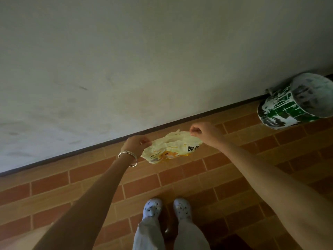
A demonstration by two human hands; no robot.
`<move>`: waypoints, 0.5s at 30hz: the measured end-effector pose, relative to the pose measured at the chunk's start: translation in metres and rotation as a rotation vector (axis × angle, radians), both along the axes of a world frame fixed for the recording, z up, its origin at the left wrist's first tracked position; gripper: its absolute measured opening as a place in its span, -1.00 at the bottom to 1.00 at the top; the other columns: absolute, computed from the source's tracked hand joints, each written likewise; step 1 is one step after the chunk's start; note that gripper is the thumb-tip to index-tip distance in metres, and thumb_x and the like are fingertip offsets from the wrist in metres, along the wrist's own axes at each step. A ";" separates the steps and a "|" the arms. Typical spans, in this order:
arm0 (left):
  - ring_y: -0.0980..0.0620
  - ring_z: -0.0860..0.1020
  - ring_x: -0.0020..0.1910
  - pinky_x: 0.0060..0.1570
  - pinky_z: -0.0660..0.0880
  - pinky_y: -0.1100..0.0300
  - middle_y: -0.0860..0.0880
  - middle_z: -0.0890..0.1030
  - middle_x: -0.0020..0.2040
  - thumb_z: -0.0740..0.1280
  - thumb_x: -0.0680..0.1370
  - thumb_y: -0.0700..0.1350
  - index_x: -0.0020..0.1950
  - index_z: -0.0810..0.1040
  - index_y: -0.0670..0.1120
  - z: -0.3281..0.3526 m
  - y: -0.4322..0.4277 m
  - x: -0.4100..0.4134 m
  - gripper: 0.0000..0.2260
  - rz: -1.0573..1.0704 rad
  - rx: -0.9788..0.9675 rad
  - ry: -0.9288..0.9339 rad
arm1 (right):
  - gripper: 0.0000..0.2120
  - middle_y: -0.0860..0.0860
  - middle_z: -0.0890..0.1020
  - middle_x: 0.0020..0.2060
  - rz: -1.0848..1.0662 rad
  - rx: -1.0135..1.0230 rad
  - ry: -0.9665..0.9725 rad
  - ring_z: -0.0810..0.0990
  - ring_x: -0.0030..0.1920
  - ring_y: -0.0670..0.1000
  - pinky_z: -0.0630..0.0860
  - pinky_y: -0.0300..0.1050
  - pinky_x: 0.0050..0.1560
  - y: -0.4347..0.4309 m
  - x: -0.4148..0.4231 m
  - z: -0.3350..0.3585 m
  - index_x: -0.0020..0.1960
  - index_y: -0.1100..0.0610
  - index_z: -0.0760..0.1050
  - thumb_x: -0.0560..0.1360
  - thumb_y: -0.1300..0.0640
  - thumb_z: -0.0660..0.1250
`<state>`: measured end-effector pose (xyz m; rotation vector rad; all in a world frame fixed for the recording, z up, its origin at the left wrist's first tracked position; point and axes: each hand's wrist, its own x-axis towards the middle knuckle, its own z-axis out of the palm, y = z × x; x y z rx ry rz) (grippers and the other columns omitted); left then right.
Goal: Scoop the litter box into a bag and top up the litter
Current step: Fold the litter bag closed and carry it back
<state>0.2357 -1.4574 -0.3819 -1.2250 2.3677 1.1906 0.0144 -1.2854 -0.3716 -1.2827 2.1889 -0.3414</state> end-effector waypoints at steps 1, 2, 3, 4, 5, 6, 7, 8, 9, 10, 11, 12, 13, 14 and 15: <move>0.01 0.53 -0.17 -0.07 0.46 0.12 0.04 0.57 -0.23 0.39 0.48 -0.06 -0.15 0.63 0.00 -0.012 -0.003 -0.002 -0.95 0.006 0.000 -0.001 | -0.88 -0.04 0.61 -0.17 0.004 -0.003 0.002 0.50 -0.23 -0.13 0.42 -0.29 -0.22 -0.005 -0.003 -0.012 -0.01 0.13 0.55 0.52 0.13 0.29; 0.02 0.52 -0.17 -0.08 0.46 0.13 0.04 0.57 -0.23 0.39 0.48 -0.07 -0.16 0.63 0.00 -0.025 -0.006 -0.003 -0.95 0.015 0.002 -0.002 | -0.88 -0.04 0.62 -0.16 0.012 -0.004 0.000 0.51 -0.22 -0.13 0.44 -0.28 -0.20 -0.009 -0.006 -0.024 0.00 0.13 0.56 0.52 0.13 0.29; 0.02 0.52 -0.18 -0.10 0.45 0.15 0.04 0.57 -0.23 0.39 0.48 -0.07 -0.17 0.62 0.01 -0.038 -0.009 -0.005 -0.95 0.020 0.004 -0.004 | -0.88 -0.03 0.62 -0.15 0.021 -0.005 -0.005 0.51 -0.21 -0.13 0.45 -0.27 -0.20 -0.014 -0.009 -0.037 0.00 0.13 0.56 0.52 0.13 0.29; 0.02 0.53 -0.18 -0.11 0.44 0.16 0.04 0.57 -0.23 0.39 0.48 -0.07 -0.17 0.62 0.02 -0.051 -0.012 -0.006 -0.95 0.022 0.006 -0.009 | -0.88 -0.02 0.63 -0.14 0.031 0.000 -0.009 0.52 -0.22 -0.12 0.46 -0.26 -0.19 -0.017 -0.010 -0.049 0.00 0.13 0.56 0.52 0.13 0.29; 0.02 0.53 -0.17 -0.11 0.43 0.17 0.04 0.58 -0.23 0.38 0.49 -0.07 -0.17 0.62 0.02 -0.063 -0.015 -0.008 -0.95 0.021 0.005 -0.018 | -0.87 -0.01 0.63 -0.14 0.039 0.008 -0.008 0.52 -0.21 -0.11 0.49 -0.24 -0.19 -0.021 -0.012 -0.062 0.00 0.13 0.55 0.52 0.13 0.28; 0.00 0.54 -0.15 -0.09 0.45 0.15 0.04 0.58 -0.21 0.38 0.49 -0.07 -0.16 0.62 0.01 -0.075 -0.017 -0.010 -0.95 0.012 -0.001 -0.030 | -0.87 0.00 0.63 -0.13 0.043 0.020 -0.004 0.54 -0.21 -0.10 0.51 -0.22 -0.19 -0.024 -0.014 -0.075 0.01 0.13 0.55 0.53 0.12 0.27; -0.02 0.55 -0.12 -0.05 0.47 0.11 0.03 0.58 -0.20 0.37 0.49 -0.07 -0.14 0.62 0.00 -0.086 -0.018 -0.012 -0.95 0.001 -0.010 -0.046 | -0.87 0.00 0.63 -0.12 0.046 0.032 0.000 0.55 -0.20 -0.09 0.51 -0.22 -0.20 -0.027 -0.015 -0.088 0.01 0.14 0.55 0.53 0.12 0.27; -0.03 0.55 -0.10 -0.02 0.49 0.07 0.03 0.58 -0.18 0.36 0.50 -0.07 -0.12 0.62 -0.01 -0.097 -0.019 -0.015 -0.94 -0.006 -0.021 -0.062 | -0.86 -0.01 0.63 -0.12 0.046 0.045 0.005 0.55 -0.20 -0.08 0.49 -0.24 -0.22 -0.029 -0.016 -0.100 0.01 0.13 0.54 0.53 0.12 0.26; -0.04 0.56 -0.08 0.00 0.49 0.04 0.03 0.58 -0.16 0.36 0.51 -0.07 -0.11 0.62 -0.02 -0.107 -0.020 -0.017 -0.93 -0.008 -0.033 -0.073 | -0.86 -0.01 0.63 -0.12 0.047 0.058 0.011 0.55 -0.20 -0.09 0.47 -0.25 -0.25 -0.031 -0.017 -0.111 0.01 0.13 0.54 0.54 0.11 0.26; -0.04 0.56 -0.07 0.02 0.50 0.03 0.02 0.59 -0.14 0.35 0.51 -0.07 -0.10 0.62 -0.02 -0.116 -0.020 -0.020 -0.93 -0.003 -0.043 -0.078 | -0.86 -0.01 0.63 -0.12 0.049 0.072 0.017 0.55 -0.20 -0.09 0.47 -0.25 -0.25 -0.034 -0.018 -0.122 0.02 0.12 0.54 0.54 0.10 0.25; -0.05 0.56 -0.06 0.02 0.50 0.02 0.01 0.60 -0.12 0.35 0.52 -0.07 -0.09 0.62 -0.03 -0.125 -0.021 -0.022 -0.92 0.002 -0.053 -0.080 | -0.85 -0.01 0.63 -0.11 0.049 0.083 0.020 0.56 -0.20 -0.08 0.48 -0.24 -0.25 -0.036 -0.019 -0.131 0.02 0.12 0.53 0.55 0.10 0.24; -0.05 0.56 -0.05 0.02 0.50 0.02 0.00 0.62 -0.09 0.34 0.52 -0.07 -0.08 0.62 -0.03 -0.133 -0.023 -0.025 -0.91 0.003 -0.064 -0.082 | -0.85 -0.01 0.63 -0.11 0.047 0.090 0.025 0.57 -0.19 -0.07 0.50 -0.23 -0.23 -0.039 -0.021 -0.140 0.02 0.13 0.53 0.55 0.10 0.23; -0.05 0.56 -0.04 0.02 0.50 0.01 -0.02 0.63 -0.06 0.33 0.53 -0.07 -0.06 0.62 -0.04 -0.140 -0.025 -0.027 -0.90 0.003 -0.076 -0.082 | -0.85 0.00 0.63 -0.10 0.042 0.091 0.035 0.58 -0.17 -0.06 0.50 -0.23 -0.23 -0.043 -0.022 -0.147 0.02 0.13 0.53 0.55 0.10 0.23; -0.05 0.56 -0.03 0.02 0.51 0.01 -0.02 0.63 -0.04 0.32 0.53 -0.07 -0.04 0.62 -0.04 -0.146 -0.028 -0.030 -0.89 0.005 -0.091 -0.078 | -0.85 0.00 0.64 -0.10 0.034 0.086 0.051 0.59 -0.17 -0.06 0.49 -0.23 -0.23 -0.047 -0.024 -0.153 0.02 0.13 0.53 0.56 0.10 0.22; -0.05 0.56 -0.03 0.01 0.51 0.02 -0.03 0.62 -0.03 0.31 0.54 -0.07 -0.02 0.62 -0.04 -0.151 -0.031 -0.034 -0.88 0.010 -0.110 -0.070 | -0.85 0.00 0.64 -0.10 0.020 0.076 0.074 0.59 -0.17 -0.06 0.48 -0.23 -0.24 -0.052 -0.027 -0.158 0.02 0.13 0.53 0.56 0.11 0.22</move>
